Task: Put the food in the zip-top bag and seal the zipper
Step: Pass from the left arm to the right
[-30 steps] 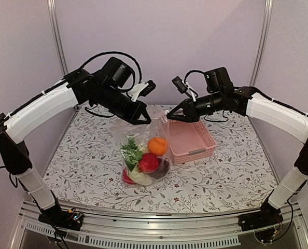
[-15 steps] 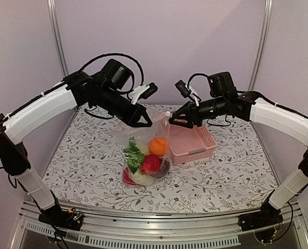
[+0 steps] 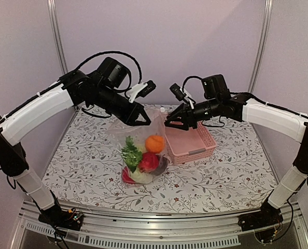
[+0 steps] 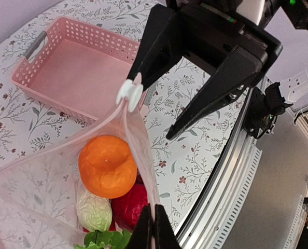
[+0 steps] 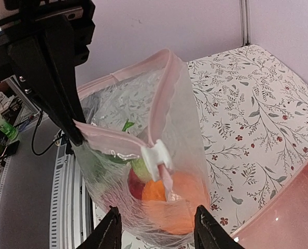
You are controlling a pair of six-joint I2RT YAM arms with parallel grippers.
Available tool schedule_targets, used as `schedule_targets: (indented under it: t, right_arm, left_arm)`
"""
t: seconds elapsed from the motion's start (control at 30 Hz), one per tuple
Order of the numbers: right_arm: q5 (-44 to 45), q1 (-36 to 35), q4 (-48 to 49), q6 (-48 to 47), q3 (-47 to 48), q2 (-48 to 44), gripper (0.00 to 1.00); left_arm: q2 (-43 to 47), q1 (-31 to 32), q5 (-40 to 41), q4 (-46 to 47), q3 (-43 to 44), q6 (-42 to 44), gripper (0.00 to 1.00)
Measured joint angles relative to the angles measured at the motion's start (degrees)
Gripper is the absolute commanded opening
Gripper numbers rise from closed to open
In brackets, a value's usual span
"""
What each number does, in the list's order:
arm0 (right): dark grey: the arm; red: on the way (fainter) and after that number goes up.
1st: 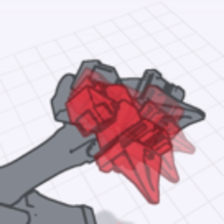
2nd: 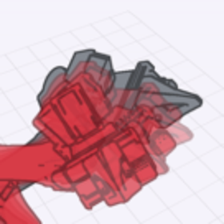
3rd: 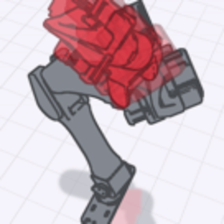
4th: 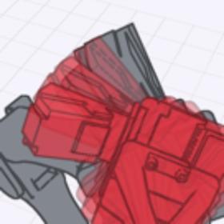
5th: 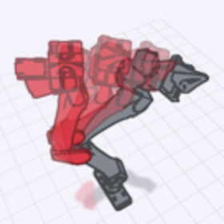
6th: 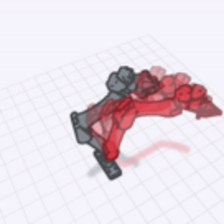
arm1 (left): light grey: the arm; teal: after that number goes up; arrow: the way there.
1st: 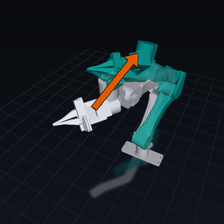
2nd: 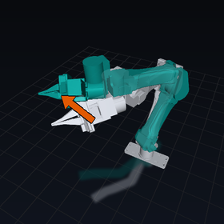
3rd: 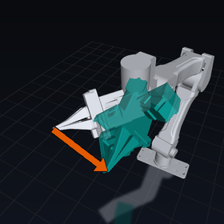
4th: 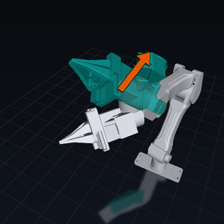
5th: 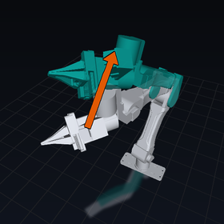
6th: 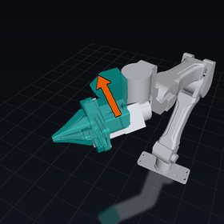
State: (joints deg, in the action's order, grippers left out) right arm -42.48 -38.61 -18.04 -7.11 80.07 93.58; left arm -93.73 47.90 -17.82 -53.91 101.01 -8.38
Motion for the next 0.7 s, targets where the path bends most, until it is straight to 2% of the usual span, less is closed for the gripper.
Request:
schedule_targets:
  t: [0.13,0.3,0.4,0.6,0.7]
  right_arm:
    - [0.02,0.0,1.07,-0.59,0.17,0.02,0.53]
    - [-0.55,0.0,2.49,-1.33,2.12,1.03,0.52]
    - [-1.55,-0.02,3.19,-1.64,3.63,2.12,0.47]
    - [-3.96,-0.61,2.82,-2.21,4.94,4.46,0.45]
    - [-4.87,-0.9,1.97,-2.78,4.94,4.87,0.34]
  left_arm:
    - [0.11,-0.02,-0.22,0.0,-0.28,0.04,0.0]
    - [0.74,-0.09,-0.83,-0.07,-1.66,0.26,0.0]
    - [0.98,-0.24,-1.03,-0.22,-1.88,0.31,0.0]
    - [1.27,-0.96,-0.96,-0.26,-1.92,0.28,0.0]
    - [1.27,-1.49,-0.85,-0.26,-1.92,0.28,0.0]
